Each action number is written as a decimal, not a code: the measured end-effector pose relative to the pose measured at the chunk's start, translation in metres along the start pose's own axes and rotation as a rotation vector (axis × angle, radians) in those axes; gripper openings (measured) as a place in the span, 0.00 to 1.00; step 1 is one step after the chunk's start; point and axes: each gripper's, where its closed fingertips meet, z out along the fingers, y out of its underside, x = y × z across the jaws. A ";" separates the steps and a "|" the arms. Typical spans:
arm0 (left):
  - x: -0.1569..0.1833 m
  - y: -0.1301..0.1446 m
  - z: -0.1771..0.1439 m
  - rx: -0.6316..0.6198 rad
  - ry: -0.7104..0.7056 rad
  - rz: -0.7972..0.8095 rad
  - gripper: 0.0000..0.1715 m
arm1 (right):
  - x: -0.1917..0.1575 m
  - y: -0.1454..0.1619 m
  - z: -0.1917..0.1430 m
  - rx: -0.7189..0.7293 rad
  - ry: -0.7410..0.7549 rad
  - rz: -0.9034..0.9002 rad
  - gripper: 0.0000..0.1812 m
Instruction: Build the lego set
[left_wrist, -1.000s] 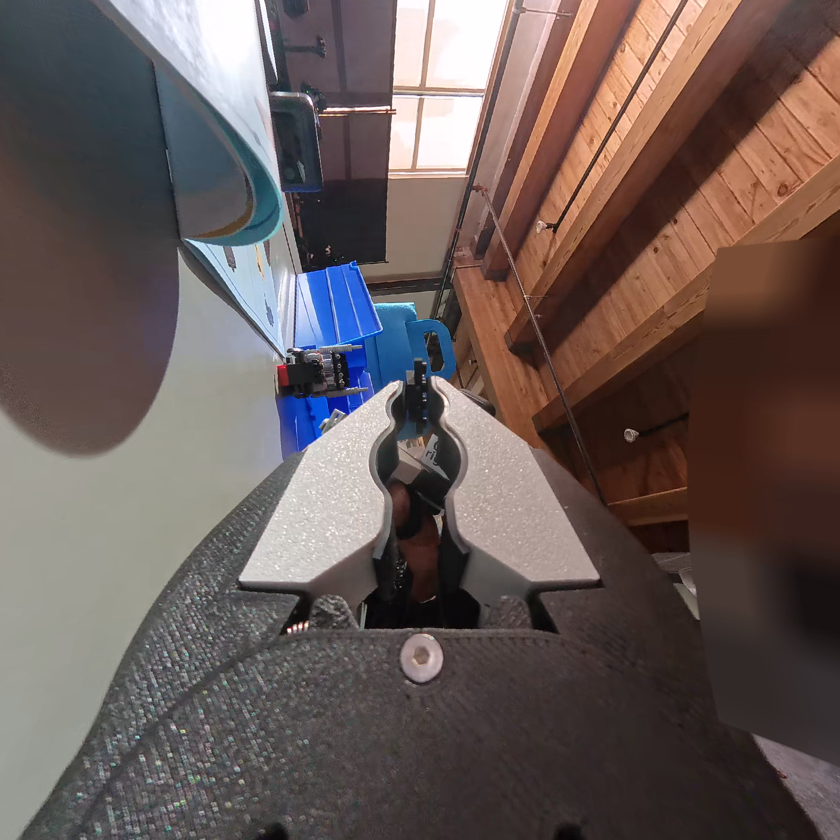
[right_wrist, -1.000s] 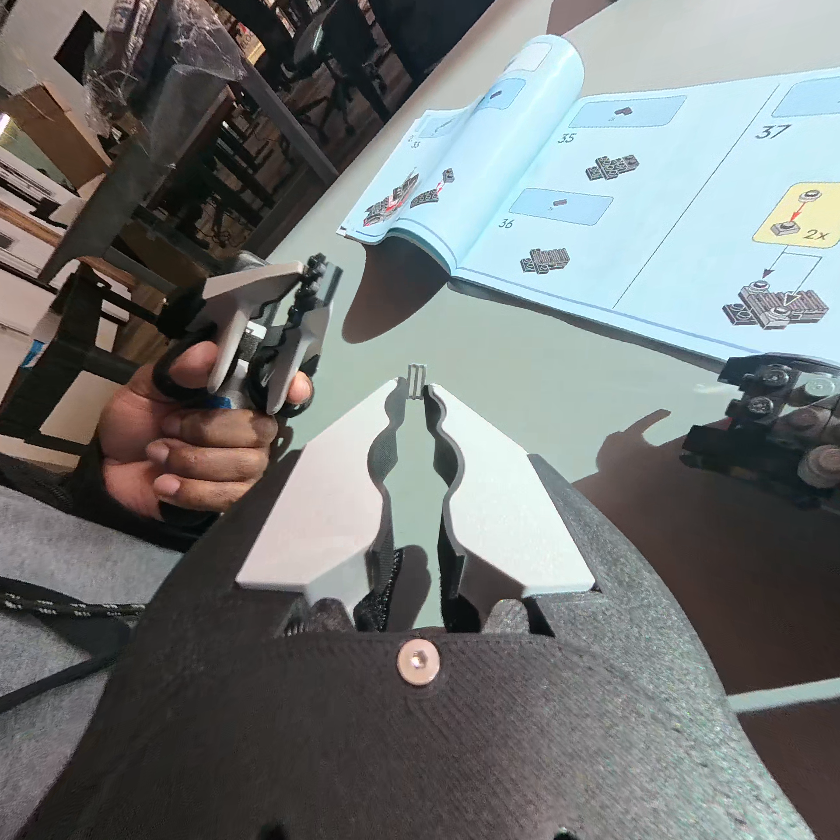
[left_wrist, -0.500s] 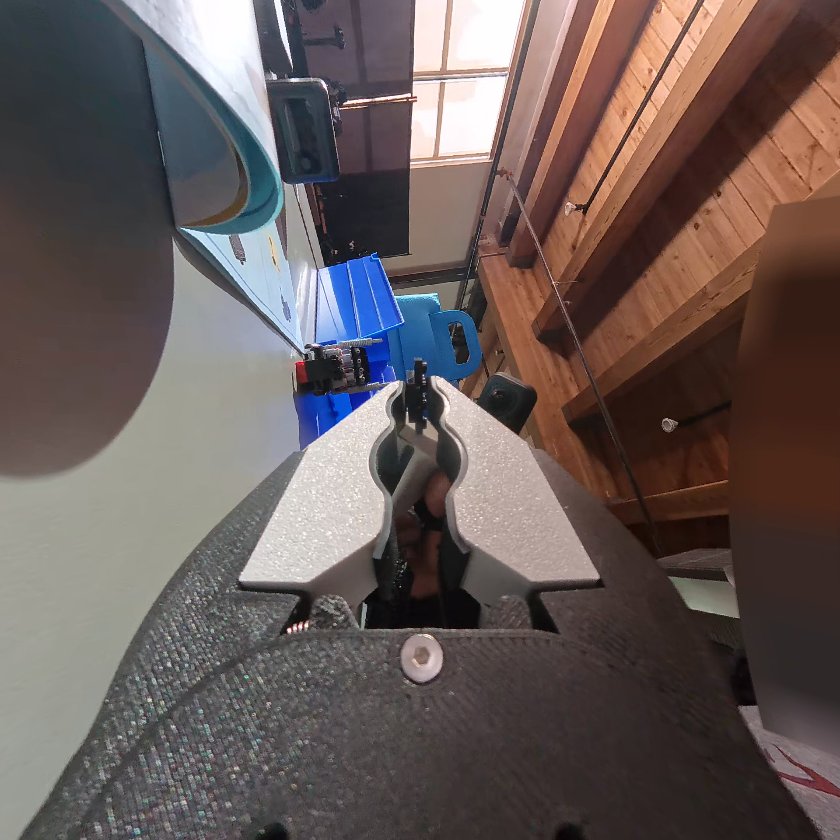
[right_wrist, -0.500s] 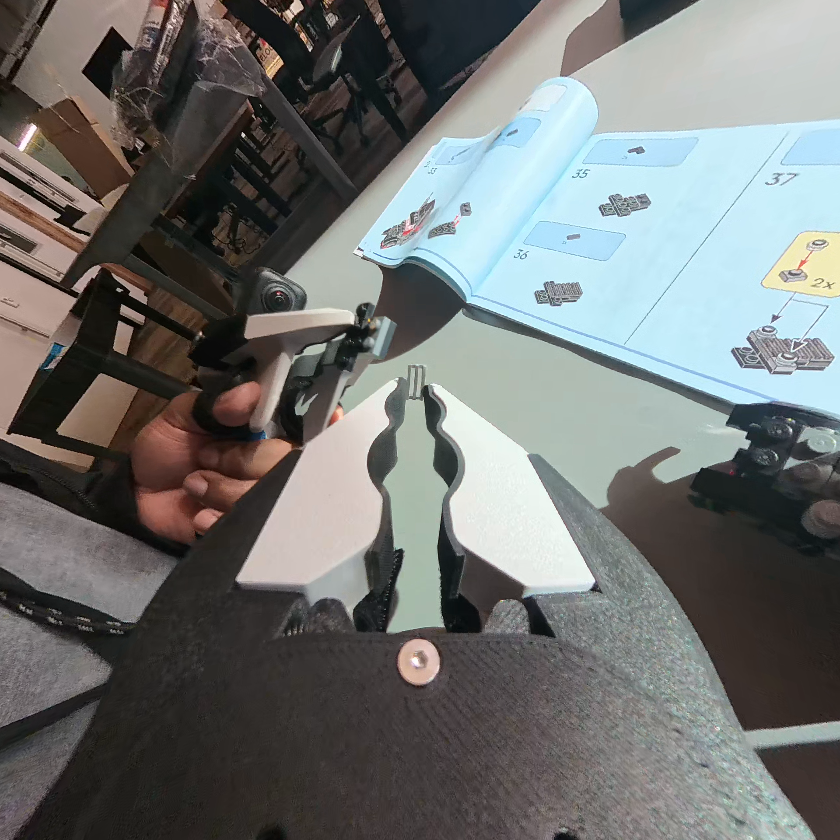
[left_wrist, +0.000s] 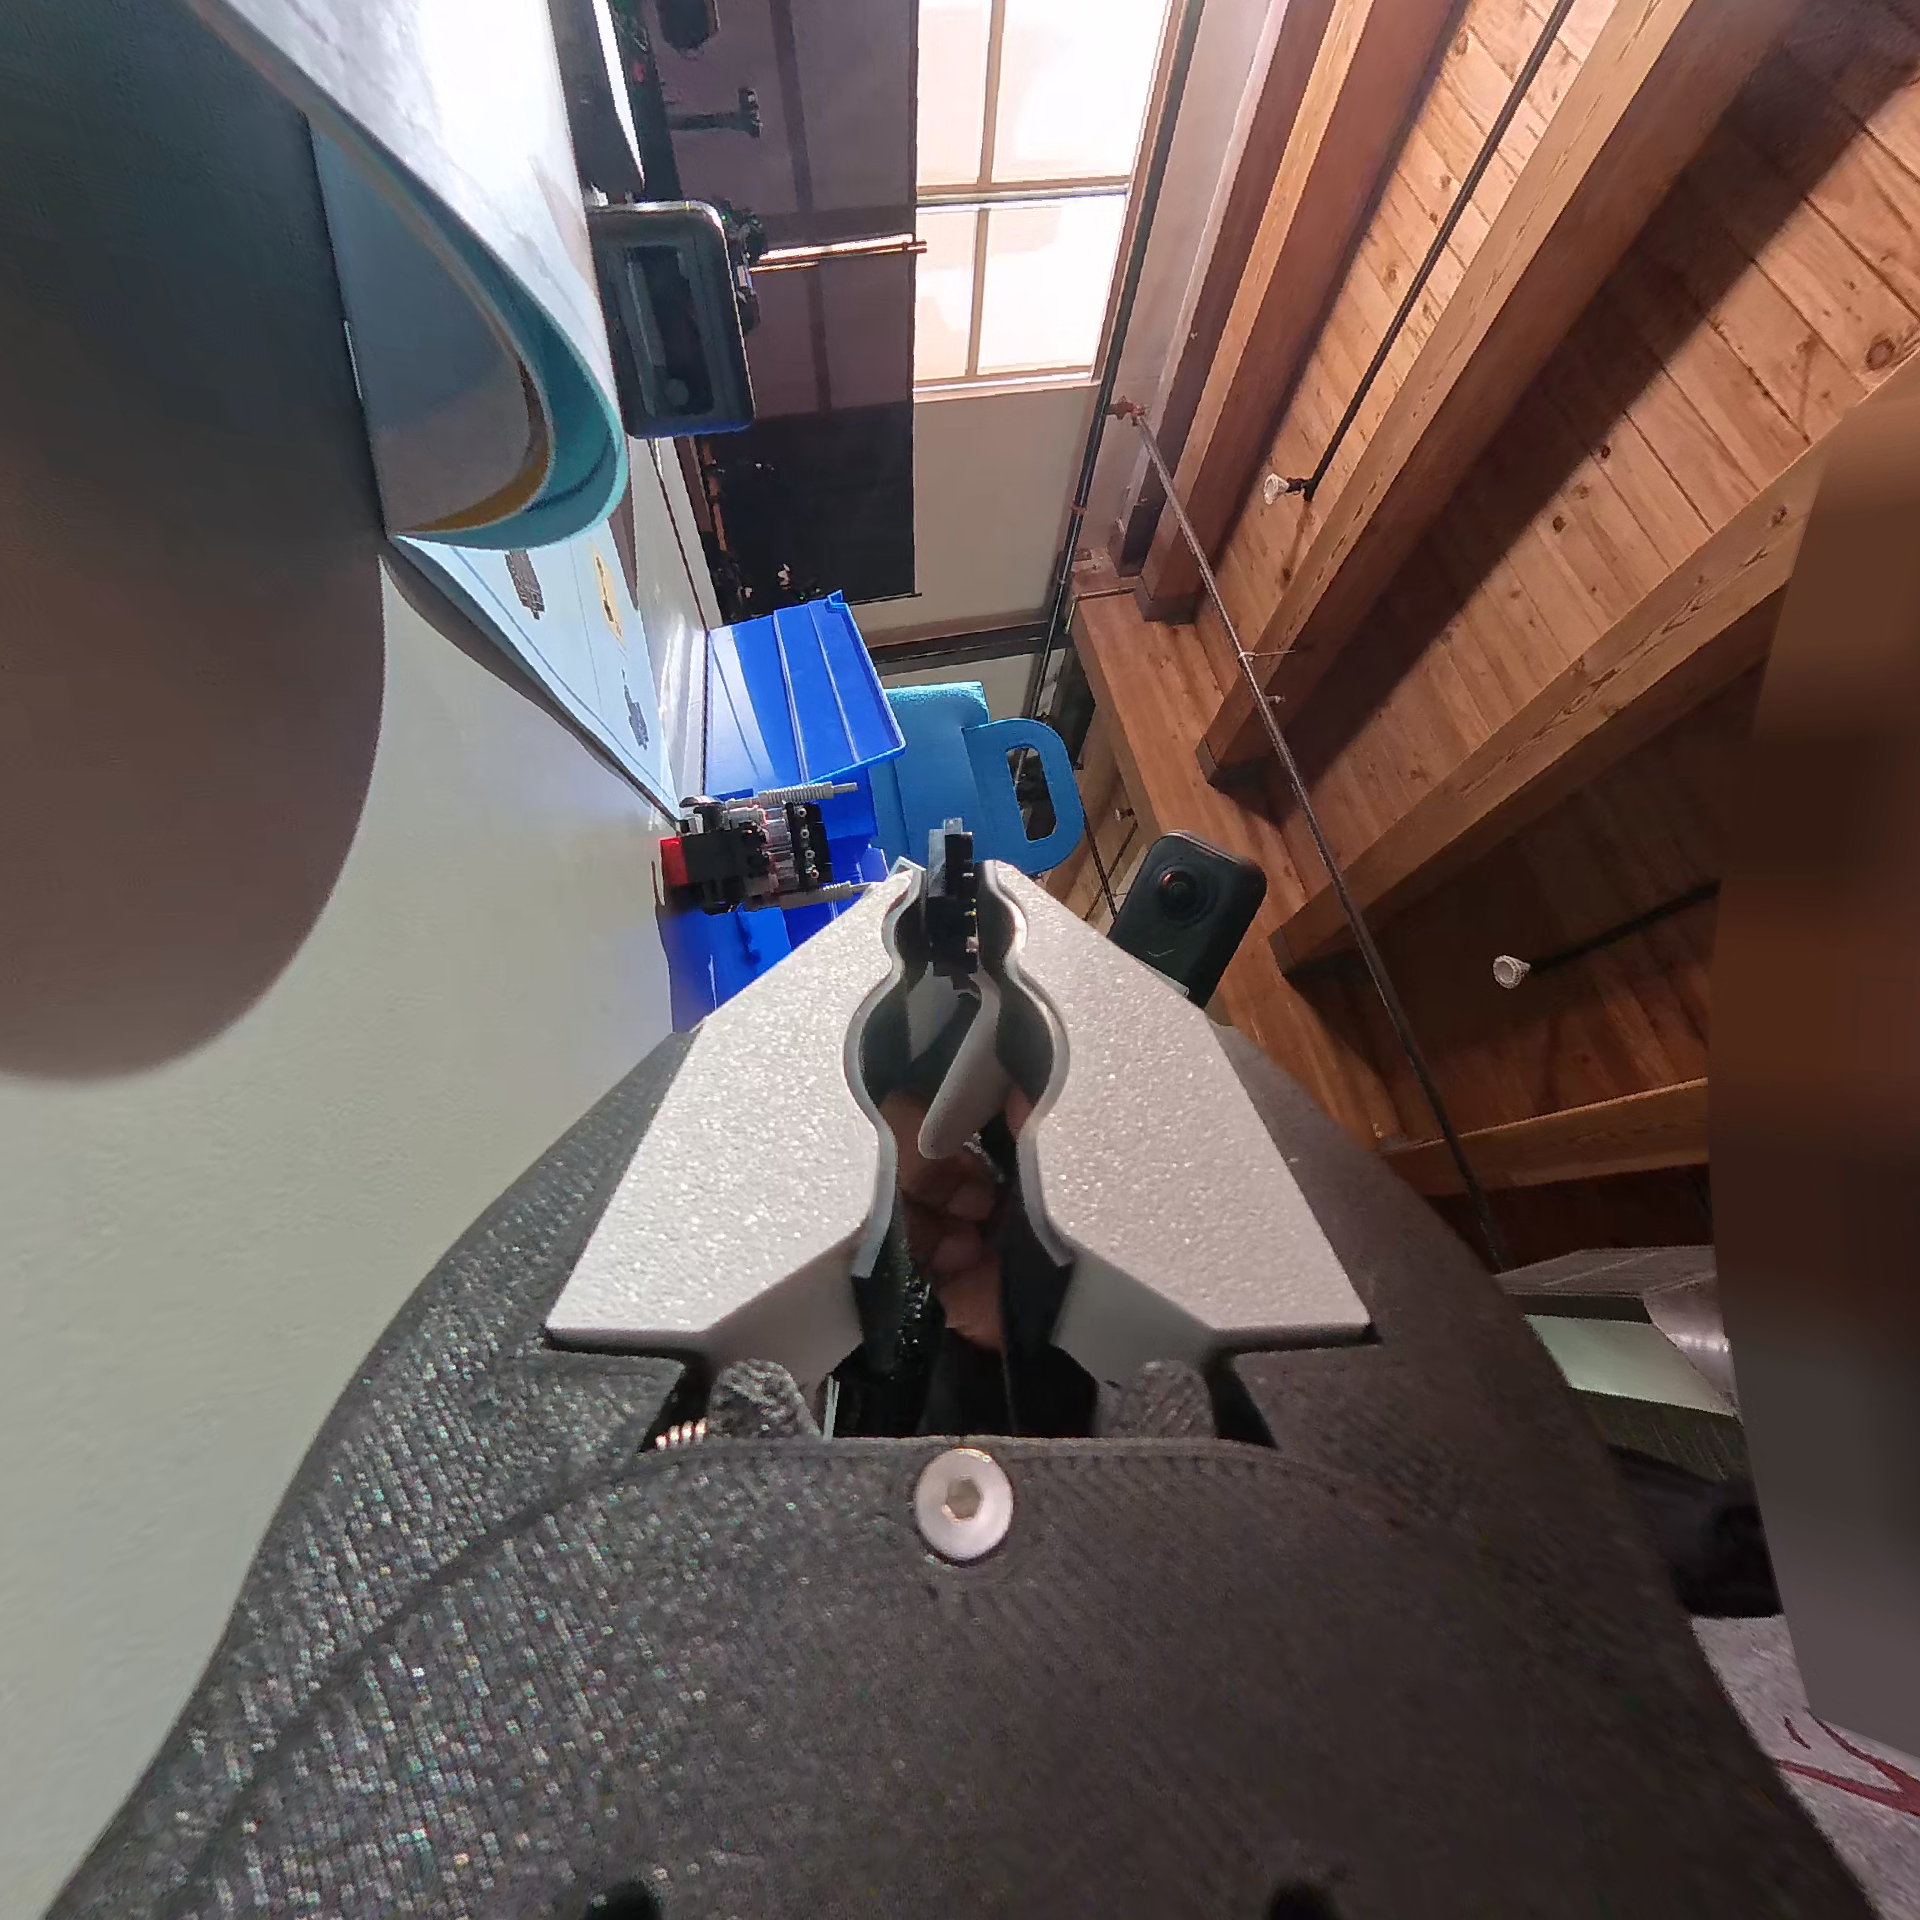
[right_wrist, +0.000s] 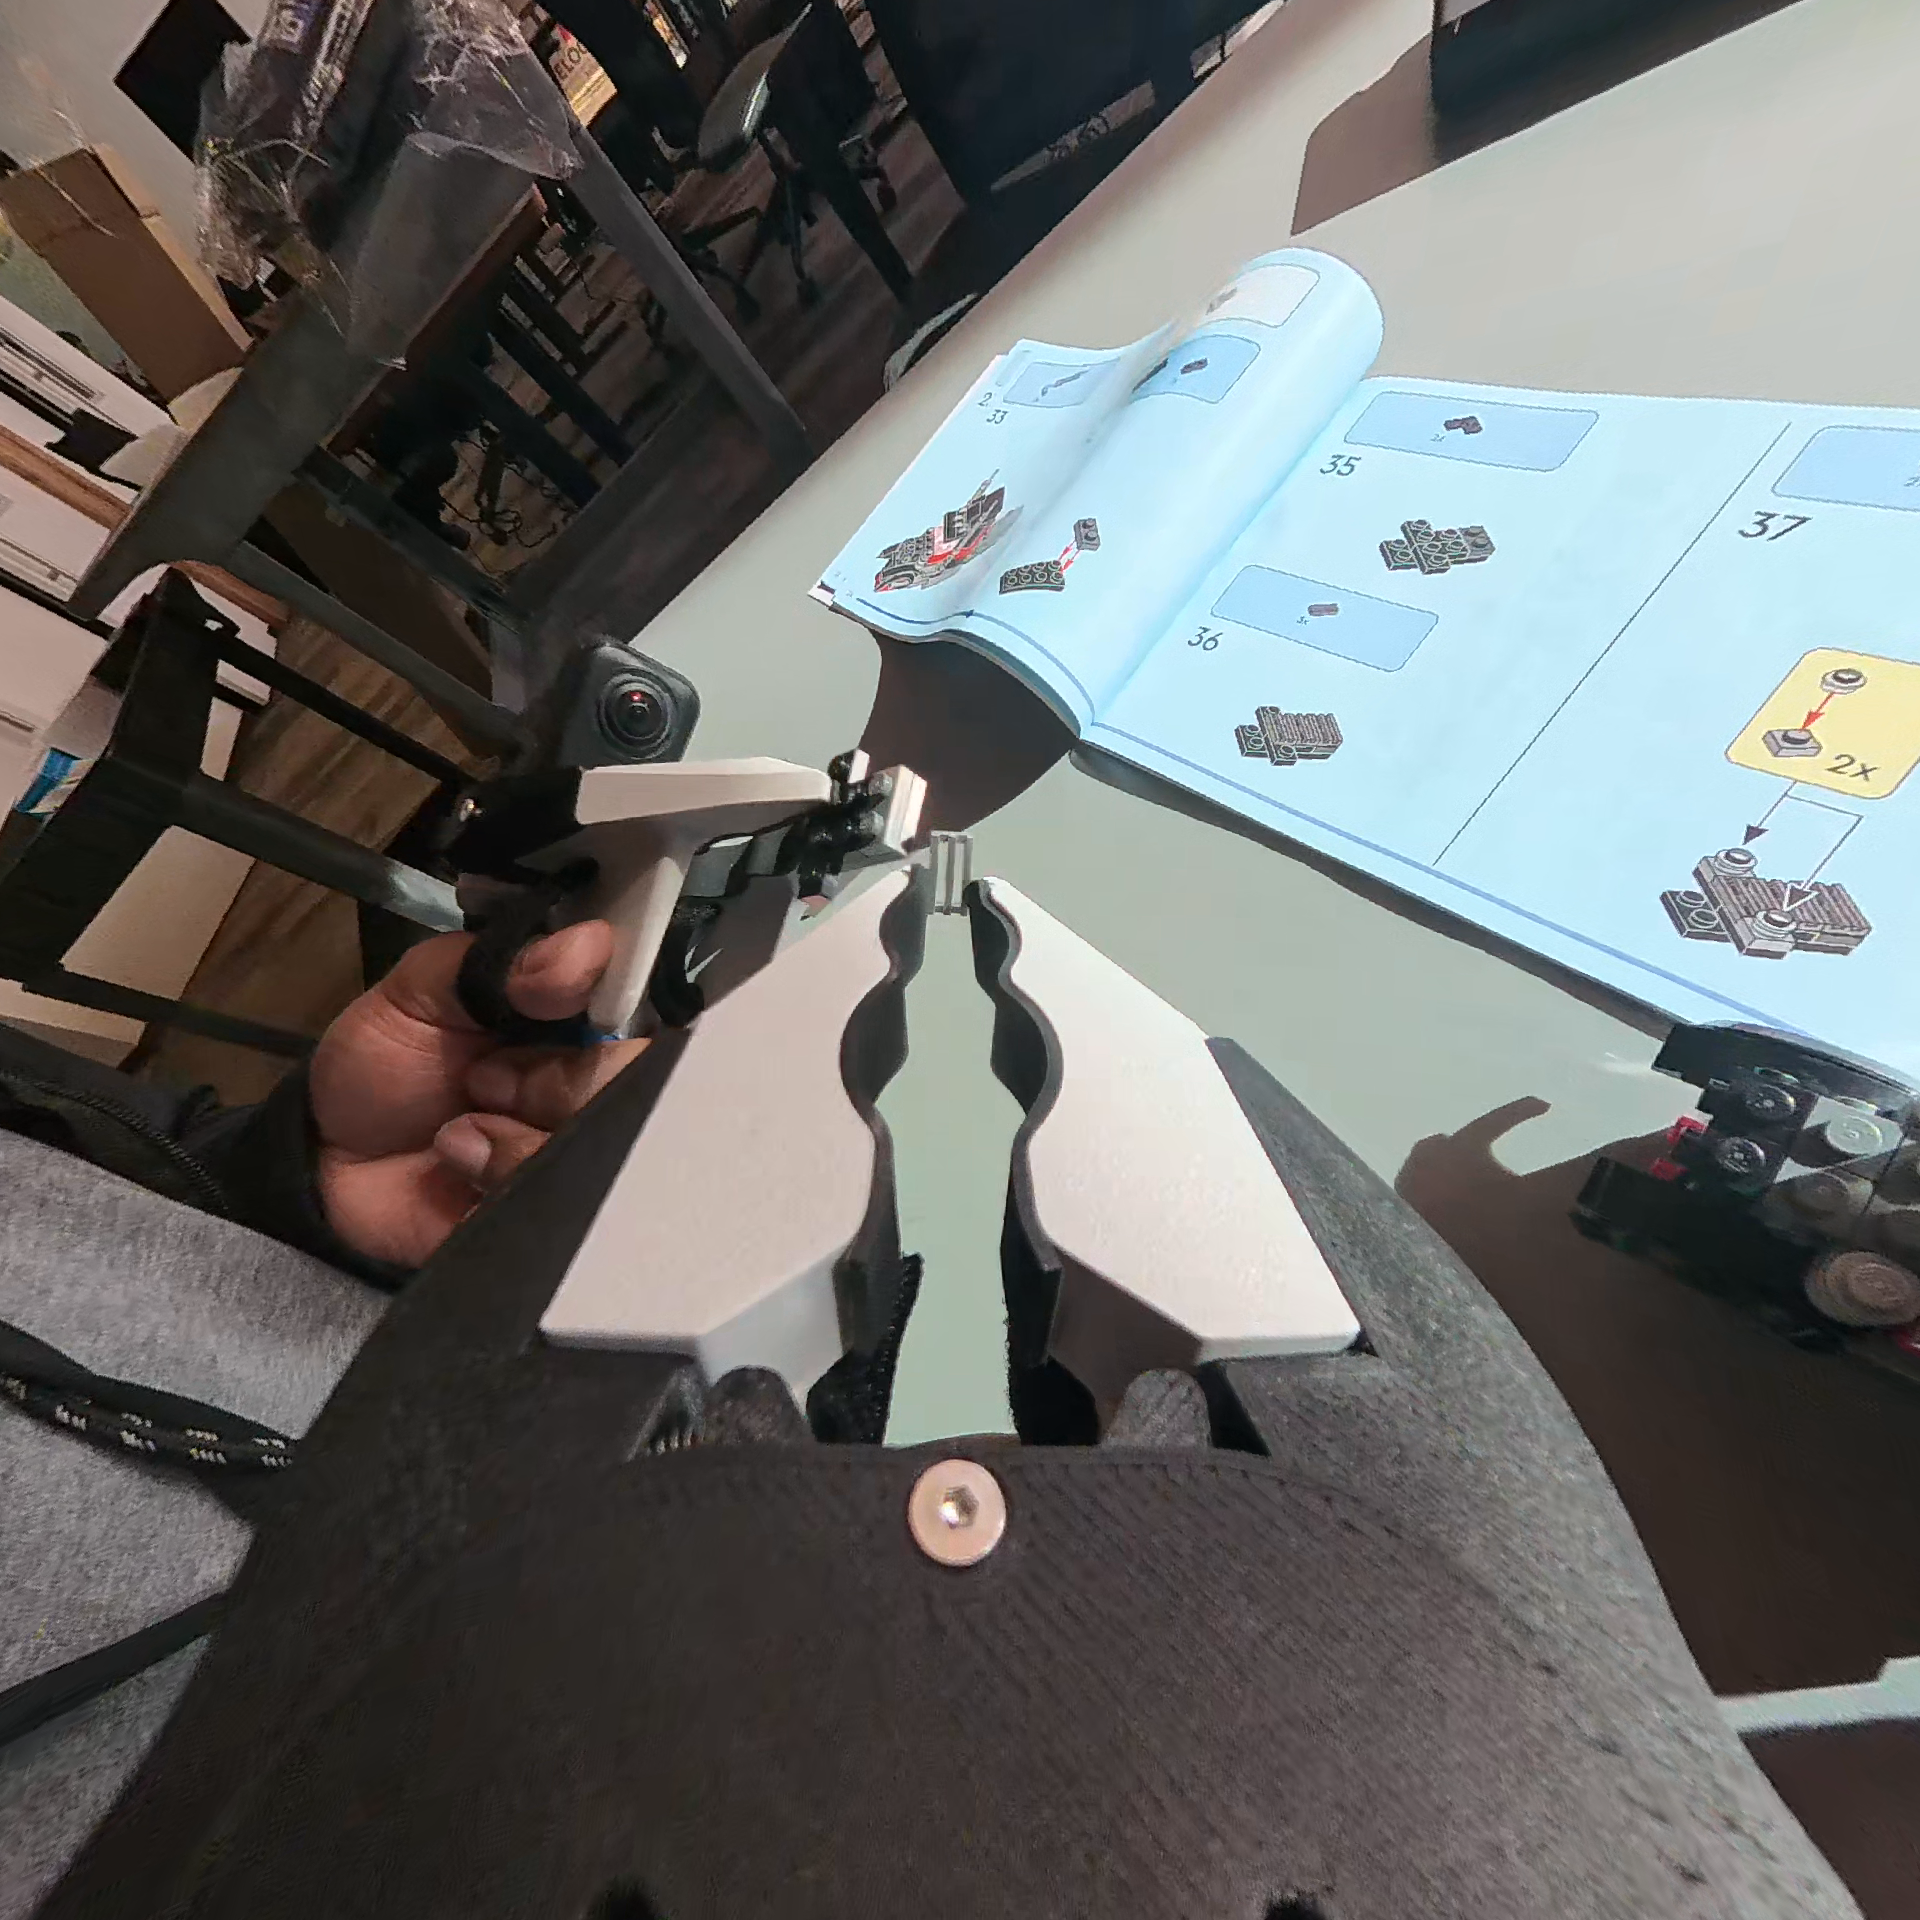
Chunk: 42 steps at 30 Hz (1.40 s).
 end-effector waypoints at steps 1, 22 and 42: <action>0.000 0.000 0.000 0.001 0.001 -0.001 0.05 | 0.001 0.000 -0.001 0.000 0.005 -0.001 0.05; -0.007 -0.001 -0.001 0.024 -0.063 0.037 0.05 | -0.006 -0.013 0.003 -0.117 0.115 -0.152 0.05; -0.006 -0.002 -0.001 0.027 -0.059 0.035 0.05 | -0.008 -0.011 0.005 -0.155 0.181 -0.201 0.05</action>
